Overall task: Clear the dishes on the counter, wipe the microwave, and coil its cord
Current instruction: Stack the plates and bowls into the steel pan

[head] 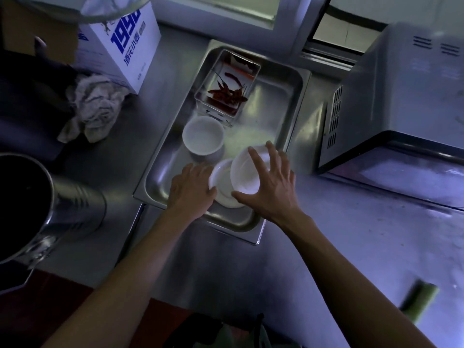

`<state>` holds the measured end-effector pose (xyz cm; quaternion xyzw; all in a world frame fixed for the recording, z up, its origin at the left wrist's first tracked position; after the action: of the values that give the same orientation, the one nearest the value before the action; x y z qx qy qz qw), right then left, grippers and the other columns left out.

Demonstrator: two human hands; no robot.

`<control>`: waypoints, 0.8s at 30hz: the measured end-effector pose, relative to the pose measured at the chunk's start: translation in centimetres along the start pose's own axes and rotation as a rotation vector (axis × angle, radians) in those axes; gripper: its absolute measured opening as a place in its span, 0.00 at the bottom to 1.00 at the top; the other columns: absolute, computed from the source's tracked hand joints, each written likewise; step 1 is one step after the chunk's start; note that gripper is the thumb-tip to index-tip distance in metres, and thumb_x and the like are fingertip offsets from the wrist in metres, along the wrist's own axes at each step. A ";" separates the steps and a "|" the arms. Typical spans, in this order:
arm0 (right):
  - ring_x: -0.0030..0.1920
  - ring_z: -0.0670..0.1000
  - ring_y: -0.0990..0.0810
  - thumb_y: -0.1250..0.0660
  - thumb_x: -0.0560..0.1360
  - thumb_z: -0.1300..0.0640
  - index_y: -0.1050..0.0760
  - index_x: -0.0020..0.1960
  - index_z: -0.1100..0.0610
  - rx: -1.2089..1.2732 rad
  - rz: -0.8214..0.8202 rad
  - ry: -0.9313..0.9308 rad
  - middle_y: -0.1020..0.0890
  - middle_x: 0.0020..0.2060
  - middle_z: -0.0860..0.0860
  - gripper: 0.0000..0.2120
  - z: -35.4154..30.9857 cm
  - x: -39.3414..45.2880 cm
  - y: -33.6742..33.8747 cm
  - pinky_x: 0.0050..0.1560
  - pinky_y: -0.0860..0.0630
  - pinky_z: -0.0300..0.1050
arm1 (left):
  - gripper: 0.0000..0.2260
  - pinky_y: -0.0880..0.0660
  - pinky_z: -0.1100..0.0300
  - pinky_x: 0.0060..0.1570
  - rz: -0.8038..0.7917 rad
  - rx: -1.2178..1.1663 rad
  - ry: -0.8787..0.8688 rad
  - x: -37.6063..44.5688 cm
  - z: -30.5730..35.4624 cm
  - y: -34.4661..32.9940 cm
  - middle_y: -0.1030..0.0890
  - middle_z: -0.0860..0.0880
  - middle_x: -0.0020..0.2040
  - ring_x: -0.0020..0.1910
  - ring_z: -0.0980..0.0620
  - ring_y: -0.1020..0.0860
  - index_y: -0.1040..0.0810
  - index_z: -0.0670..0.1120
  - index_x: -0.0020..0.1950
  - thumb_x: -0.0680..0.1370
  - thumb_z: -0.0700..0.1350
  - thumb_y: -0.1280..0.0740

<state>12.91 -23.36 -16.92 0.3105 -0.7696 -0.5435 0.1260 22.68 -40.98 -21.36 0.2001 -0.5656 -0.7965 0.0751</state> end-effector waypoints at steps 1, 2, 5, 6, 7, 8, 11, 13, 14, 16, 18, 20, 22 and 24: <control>0.78 0.64 0.53 0.30 0.63 0.28 0.51 0.80 0.43 -0.006 -0.017 0.008 0.54 0.80 0.54 0.54 -0.7 0.5 -0.6 0.71 0.39 0.69 | 0.22 0.28 0.44 0.62 0.021 -0.022 0.005 -0.3 -0.7 0.3 0.27 0.48 0.70 0.70 0.46 0.32 0.32 0.50 0.72 0.79 0.53 0.37; 0.78 0.64 0.54 0.29 0.63 0.28 0.51 0.80 0.43 -0.012 -0.038 0.014 0.55 0.80 0.53 0.54 -1.2 0.9 -1.4 0.72 0.41 0.69 | 0.21 0.27 0.44 0.62 0.031 -0.052 0.017 -0.5 -1.3 0.6 0.26 0.48 0.69 0.69 0.46 0.30 0.31 0.49 0.72 0.80 0.52 0.37; 0.78 0.64 0.55 0.29 0.64 0.29 0.52 0.80 0.42 -0.044 -0.099 0.014 0.57 0.80 0.52 0.53 -2.2 1.8 -3.9 0.73 0.43 0.71 | 0.20 0.29 0.46 0.63 0.043 -0.125 0.053 -1.1 -2.9 0.9 0.24 0.47 0.68 0.68 0.45 0.28 0.29 0.48 0.72 0.80 0.49 0.36; 0.78 0.64 0.55 0.29 0.64 0.29 0.52 0.80 0.42 -0.055 -0.116 0.009 0.57 0.80 0.52 0.53 -2.4 2.0 -4.8 0.72 0.42 0.71 | 0.20 0.29 0.47 0.63 0.052 -0.133 0.056 -1.2 -3.2 1.0 0.24 0.47 0.67 0.67 0.45 0.28 0.28 0.48 0.72 0.80 0.48 0.37; 0.78 0.64 0.55 0.28 0.64 0.29 0.53 0.79 0.42 -0.065 -0.133 0.005 0.57 0.80 0.52 0.53 -2.6 2.1 -5.6 0.72 0.42 0.70 | 0.19 0.29 0.47 0.62 0.063 -0.141 0.057 -1.4 -3.5 1.1 0.23 0.47 0.67 0.67 0.45 0.28 0.27 0.48 0.71 0.80 0.47 0.37; 0.78 0.64 0.55 0.28 0.65 0.30 0.53 0.79 0.42 -0.076 -0.150 0.001 0.57 0.80 0.52 0.53 -2.6 2.3 -6.4 0.72 0.42 0.70 | 0.19 0.29 0.47 0.62 0.071 -0.151 0.058 -1.5 -3.7 1.2 0.23 0.47 0.67 0.67 0.45 0.28 0.27 0.48 0.71 0.80 0.46 0.36; 0.78 0.65 0.56 0.29 0.66 0.29 0.55 0.79 0.42 -0.118 -0.214 -0.021 0.58 0.80 0.52 0.53 -2.7 2.7 -8.4 0.72 0.44 0.70 | 0.19 0.29 0.47 0.62 0.053 -0.168 0.062 -1.9 -4.1 1.3 0.24 0.47 0.67 0.67 0.45 0.28 0.27 0.47 0.71 0.80 0.45 0.37; 0.78 0.65 0.57 0.30 0.66 0.29 0.56 0.80 0.42 -0.149 -0.246 -0.041 0.59 0.80 0.51 0.53 -2.6 2.9 -9.2 0.73 0.45 0.70 | 0.19 0.30 0.46 0.63 0.030 -0.167 0.053 -2.0 -4.2 1.3 0.24 0.48 0.68 0.68 0.46 0.29 0.27 0.48 0.72 0.80 0.46 0.38; 0.78 0.64 0.57 0.30 0.66 0.29 0.56 0.80 0.42 -0.156 -0.253 -0.050 0.60 0.80 0.51 0.53 -2.6 3.0 -9.5 0.73 0.45 0.70 | 0.19 0.30 0.46 0.63 0.024 -0.167 0.047 -2.0 -4.2 1.2 0.24 0.48 0.68 0.68 0.46 0.29 0.28 0.48 0.72 0.81 0.46 0.38; 0.79 0.64 0.58 0.30 0.66 0.29 0.56 0.80 0.42 -0.163 -0.265 -0.066 0.60 0.80 0.51 0.53 -2.5 3.1 -9.9 0.74 0.47 0.70 | 0.20 0.30 0.47 0.63 0.015 -0.172 0.043 -2.1 -4.4 1.2 0.25 0.48 0.69 0.68 0.46 0.29 0.28 0.48 0.73 0.81 0.46 0.39; 0.79 0.64 0.60 0.31 0.66 0.29 0.56 0.80 0.42 -0.170 -0.272 -0.083 0.61 0.80 0.51 0.53 -2.4 3.2 -10.1 0.74 0.48 0.70 | 0.20 0.29 0.47 0.62 0.004 -0.178 0.036 -2.2 -4.6 1.1 0.25 0.48 0.69 0.68 0.46 0.29 0.29 0.48 0.73 0.81 0.46 0.38; 0.79 0.64 0.60 0.31 0.66 0.28 0.56 0.80 0.42 -0.167 -0.282 -0.097 0.61 0.80 0.51 0.52 -2.2 3.4 -10.2 0.74 0.48 0.69 | 0.20 0.29 0.46 0.62 -0.009 -0.186 0.025 -2.2 -4.7 1.0 0.25 0.48 0.69 0.68 0.45 0.29 0.28 0.48 0.73 0.80 0.46 0.38; 0.79 0.63 0.60 0.31 0.66 0.28 0.56 0.80 0.41 -0.161 -0.296 -0.108 0.61 0.80 0.51 0.53 -2.2 3.4 -10.3 0.74 0.48 0.70 | 0.20 0.29 0.47 0.62 -0.028 -0.179 0.021 -2.1 -4.8 0.8 0.25 0.49 0.69 0.68 0.46 0.29 0.29 0.49 0.73 0.80 0.47 0.38; 0.79 0.63 0.61 0.31 0.66 0.28 0.57 0.80 0.41 -0.157 -0.290 -0.113 0.62 0.80 0.50 0.53 -2.2 3.4 -10.4 0.74 0.49 0.71 | 0.21 0.29 0.47 0.62 -0.045 -0.164 0.008 -2.1 -4.8 0.6 0.26 0.49 0.69 0.68 0.46 0.29 0.30 0.49 0.73 0.80 0.48 0.38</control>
<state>14.96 -29.36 -26.13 0.3765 -0.6777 -0.6312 0.0265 26.48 -44.68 -21.63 0.2092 -0.4934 -0.8409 0.0759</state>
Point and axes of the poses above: each hand's wrist, its own x-axis towards the middle knuckle, its own y-axis out of the back of the hand, z = x × y, the point moved 4 cm from there along x, towards the middle knuckle
